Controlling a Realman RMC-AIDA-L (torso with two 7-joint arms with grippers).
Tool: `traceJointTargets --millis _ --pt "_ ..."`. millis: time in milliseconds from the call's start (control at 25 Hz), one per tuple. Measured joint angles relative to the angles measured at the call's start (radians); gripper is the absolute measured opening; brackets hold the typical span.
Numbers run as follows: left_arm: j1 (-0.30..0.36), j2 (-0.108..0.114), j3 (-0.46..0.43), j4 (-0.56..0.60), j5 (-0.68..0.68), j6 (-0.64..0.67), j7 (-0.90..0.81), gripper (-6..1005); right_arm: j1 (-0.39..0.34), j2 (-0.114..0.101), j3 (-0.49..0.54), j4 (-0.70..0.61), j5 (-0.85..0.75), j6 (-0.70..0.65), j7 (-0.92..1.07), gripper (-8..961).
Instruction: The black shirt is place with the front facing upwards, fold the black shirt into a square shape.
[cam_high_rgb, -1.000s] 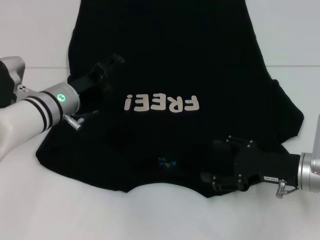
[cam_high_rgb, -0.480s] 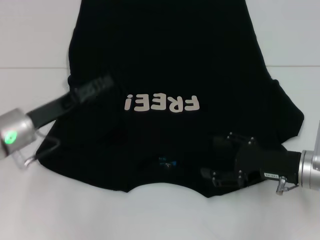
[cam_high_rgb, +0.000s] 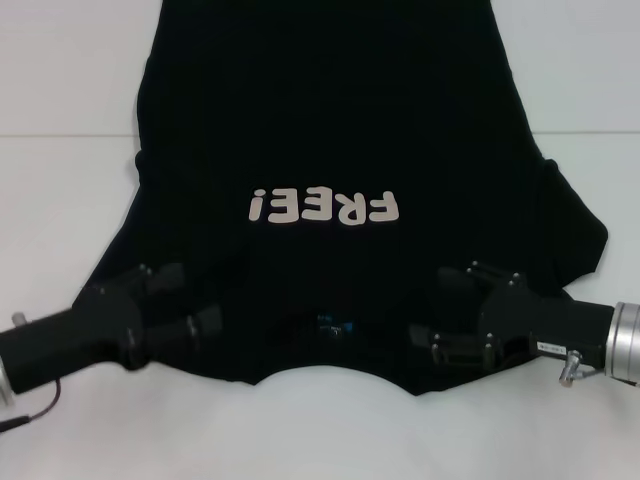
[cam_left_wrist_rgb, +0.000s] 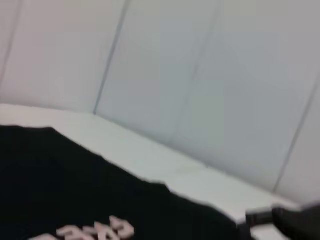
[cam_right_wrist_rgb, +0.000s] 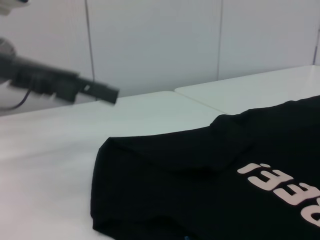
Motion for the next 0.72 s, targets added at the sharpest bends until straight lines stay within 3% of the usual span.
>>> traceJointTargets --millis 200,320,400,520,720 --pt "0.0 -0.002 -0.002 0.013 0.052 0.0 0.064 904 -0.017 -0.005 0.033 -0.051 0.002 -0.03 0.189 941" --pt "0.002 -0.002 -0.001 0.023 0.052 0.007 0.099 905 -0.048 -0.011 0.046 -0.193 -0.011 -0.06 0.472 941" --pt "0.005 -0.002 -0.001 0.029 0.053 0.01 0.119 905 -0.066 -0.028 0.047 -0.295 -0.035 -0.074 0.705 941" --pt "0.008 -0.002 -0.001 0.037 0.053 0.02 0.139 905 -0.067 -0.092 0.048 -0.429 -0.125 -0.126 1.095 941" --pt "0.009 -0.001 0.001 0.046 0.058 0.029 0.153 906 0.0 -0.211 0.061 -0.466 -0.31 -0.215 1.547 941"
